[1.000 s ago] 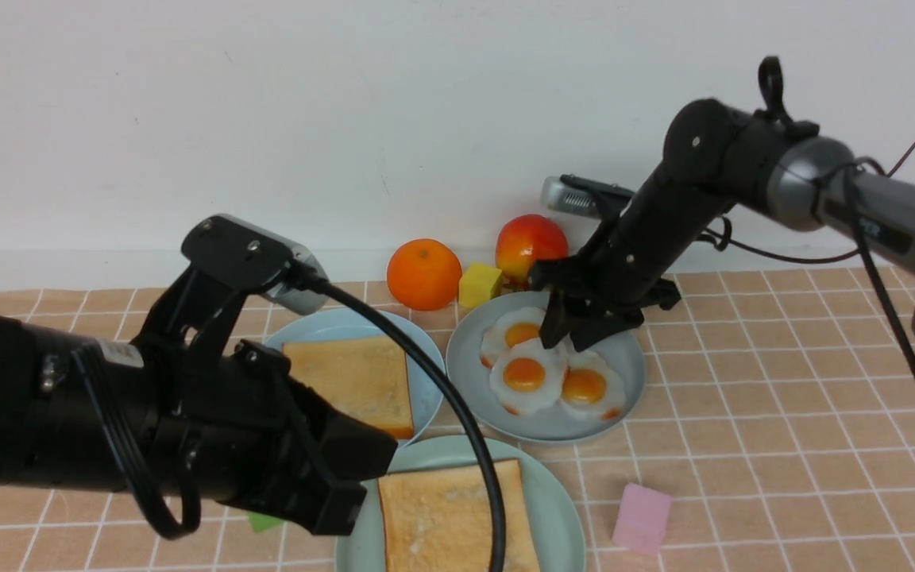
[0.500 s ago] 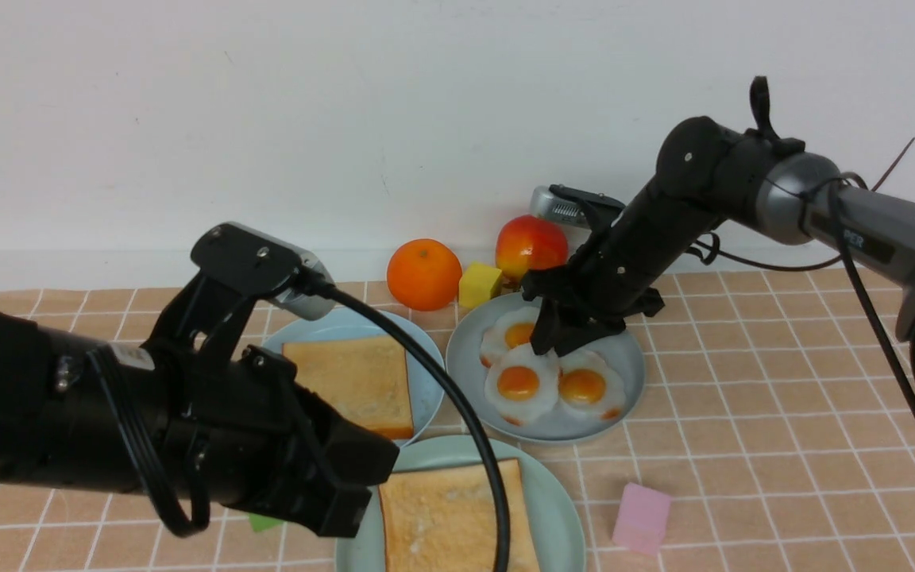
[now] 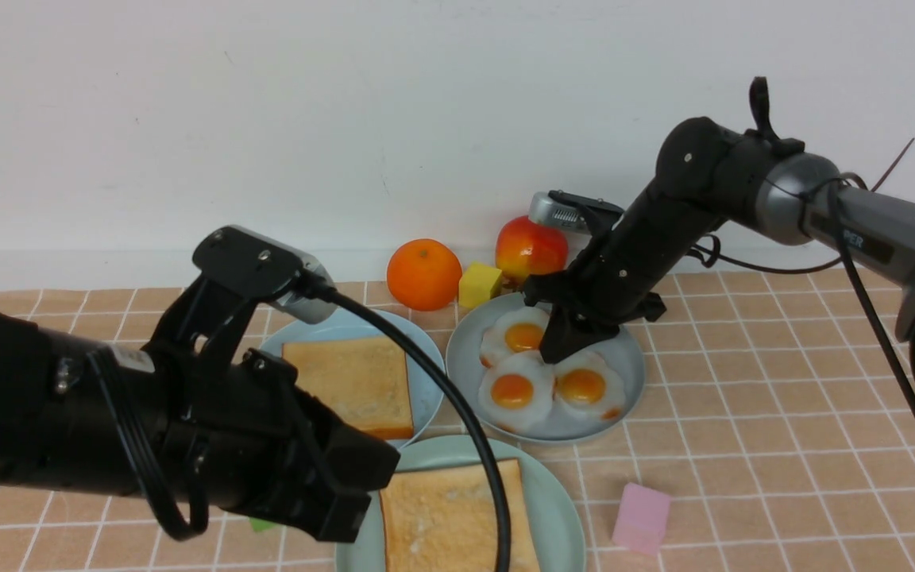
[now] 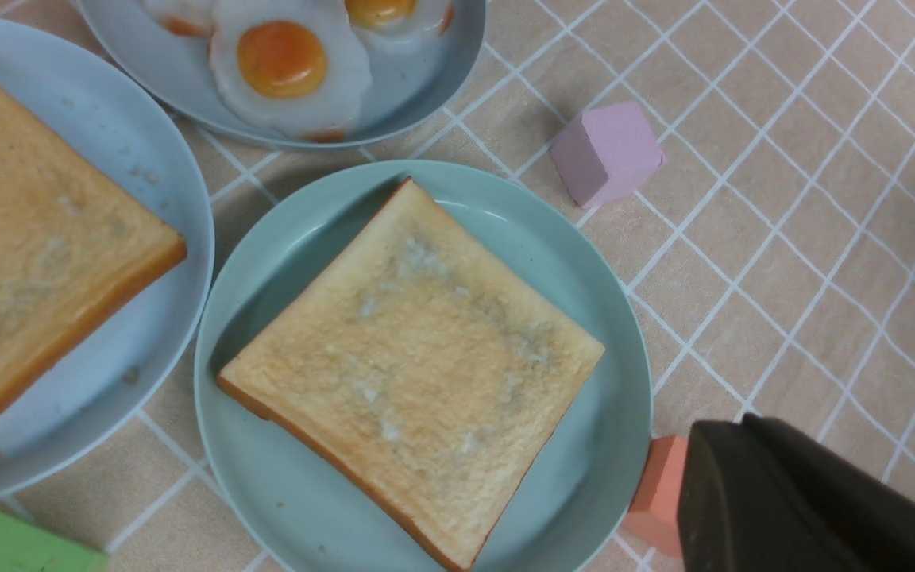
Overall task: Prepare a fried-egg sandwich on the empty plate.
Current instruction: Use the right arm to grab a fried egg
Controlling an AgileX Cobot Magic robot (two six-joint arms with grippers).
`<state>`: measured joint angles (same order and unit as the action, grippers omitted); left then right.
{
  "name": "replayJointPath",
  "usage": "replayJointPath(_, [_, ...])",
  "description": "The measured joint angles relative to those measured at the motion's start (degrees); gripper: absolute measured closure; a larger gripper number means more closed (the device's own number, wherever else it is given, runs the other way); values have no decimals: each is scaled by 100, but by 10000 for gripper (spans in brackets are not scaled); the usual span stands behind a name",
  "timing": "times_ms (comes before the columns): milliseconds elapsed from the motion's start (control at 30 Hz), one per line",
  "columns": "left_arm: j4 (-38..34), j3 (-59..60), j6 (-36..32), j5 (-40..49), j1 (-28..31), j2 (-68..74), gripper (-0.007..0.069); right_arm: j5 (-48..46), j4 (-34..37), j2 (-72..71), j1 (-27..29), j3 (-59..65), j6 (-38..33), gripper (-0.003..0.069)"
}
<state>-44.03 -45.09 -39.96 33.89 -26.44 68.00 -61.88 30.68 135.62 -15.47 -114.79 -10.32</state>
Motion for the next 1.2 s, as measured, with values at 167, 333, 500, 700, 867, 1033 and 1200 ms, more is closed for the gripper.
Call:
replayJointPath(167, [0, 0, 0, 30, 0, 0, 600, -70, 45, -14, 0, 0, -5, 673])
replayJointPath(333, [0, 0, 20, 35, 0, 0, 592, -110, 45, -242, 0, 0, -23, 673])
replayJointPath(500, [0, 0, 20, 35, 0, 0, 585, -310, -41, -366, -13, 0, 518, 652])
replayJointPath(700, [0, 0, 23, 35, 0, 0, 585, -389, -1044, -307, -316, 0, 1302, 527])
replayJointPath(867, [0, 0, 23, 35, 0, 0, 576, -118, -1401, -295, -579, 0, 1605, 390])
replayJointPath(1033, [0, 0, 23, 35, 0, 0, 571, -58, -1358, -82, -579, 0, 1632, 370])
replayJointPath(1200, [0, 0, 23, 37, 0, 0, 565, -97, -1335, -17, -579, -45, 1652, 370])
